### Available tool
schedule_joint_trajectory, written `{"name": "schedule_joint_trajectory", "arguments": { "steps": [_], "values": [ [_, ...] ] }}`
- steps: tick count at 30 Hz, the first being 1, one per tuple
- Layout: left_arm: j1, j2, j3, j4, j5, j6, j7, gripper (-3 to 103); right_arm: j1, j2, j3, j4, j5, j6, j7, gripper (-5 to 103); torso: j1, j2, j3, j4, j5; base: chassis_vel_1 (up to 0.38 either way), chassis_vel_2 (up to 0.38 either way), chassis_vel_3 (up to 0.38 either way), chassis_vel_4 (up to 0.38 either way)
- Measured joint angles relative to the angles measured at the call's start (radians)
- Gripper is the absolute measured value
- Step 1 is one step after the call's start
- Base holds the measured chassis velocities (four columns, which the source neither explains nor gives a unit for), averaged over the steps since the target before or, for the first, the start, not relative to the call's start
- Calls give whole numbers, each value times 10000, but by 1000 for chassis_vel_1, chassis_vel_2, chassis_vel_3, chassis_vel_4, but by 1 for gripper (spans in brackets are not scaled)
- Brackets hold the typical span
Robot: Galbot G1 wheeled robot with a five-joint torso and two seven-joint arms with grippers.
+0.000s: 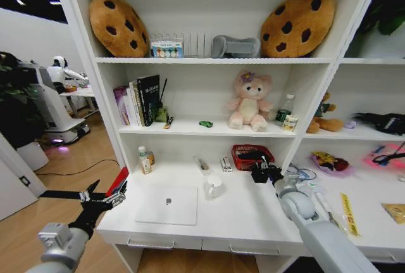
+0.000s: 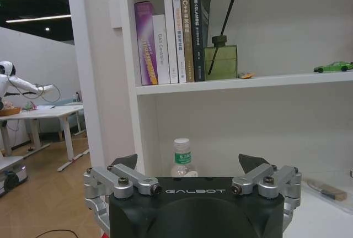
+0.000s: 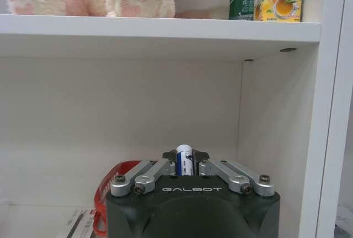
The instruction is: Organize the objects on the table.
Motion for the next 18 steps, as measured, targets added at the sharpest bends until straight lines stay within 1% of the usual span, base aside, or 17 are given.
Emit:
{"name": "schedule_joint_trajectory", "arguments": {
  "steps": [3,5,7,8,9,11,12,13,14,15,16,18],
  "values": [
    [0,0,0,0,0,0,0,100,272,-6,-57,-346,-53,52,-37,14,0,0,-1,0,0,0,0,0,0],
    [0,0,0,0,0,0,0,100,646,-3,-205,-925,-230,227,-134,14,-1,-1,-1,0,1,0,0,0,0],
    [0,-1,0,0,0,0,-2,100,741,11,-247,-1095,-304,325,-153,14,-1,0,-1,-1,-1,0,0,0,0],
    [0,-1,0,0,0,0,-1,100,961,78,-354,-1454,-495,625,-190,14,-1,0,-1,-1,-1,0,0,0,0],
    [0,-1,0,0,0,0,-1,100,961,78,-354,-1454,-495,625,-190,14,-1,0,-1,-1,-1,0,0,0,0],
    [1,0,0,0,0,0,0,100,1229,191,-507,-1882,-716,1110,-232,14,-1,0,-1,0,0,0,0,0,0],
    [1,0,0,0,0,0,0,100,1229,191,-507,-1882,-716,1110,-232,14,-1,0,-1,0,0,0,0,0,0],
    [0,0,0,0,0,0,0,100,1307,226,-553,-1996,-766,1265,-234,14,-1,0,-1,-1,0,0,0,0,0],
    [0,0,0,0,0,0,0,100,1571,359,-676,-2356,-954,1801,-238,14,-1,-1,-1,0,0,0,0,0,0],
    [1,0,0,0,0,0,0,100,1753,440,-733,-2617,-1095,2179,-238,14,-1,-1,-1,1,-1,0,0,0,0],
    [1,0,0,0,0,0,0,100,1753,440,-733,-2617,-1095,2179,-238,14,-1,-1,-1,1,-1,0,0,0,0],
    [0,0,0,0,0,-1,0,100,2042,552,-820,-3029,-1301,2672,-238,14,-1,-1,-1,1,-1,0,0,0,0]
  ]
}}
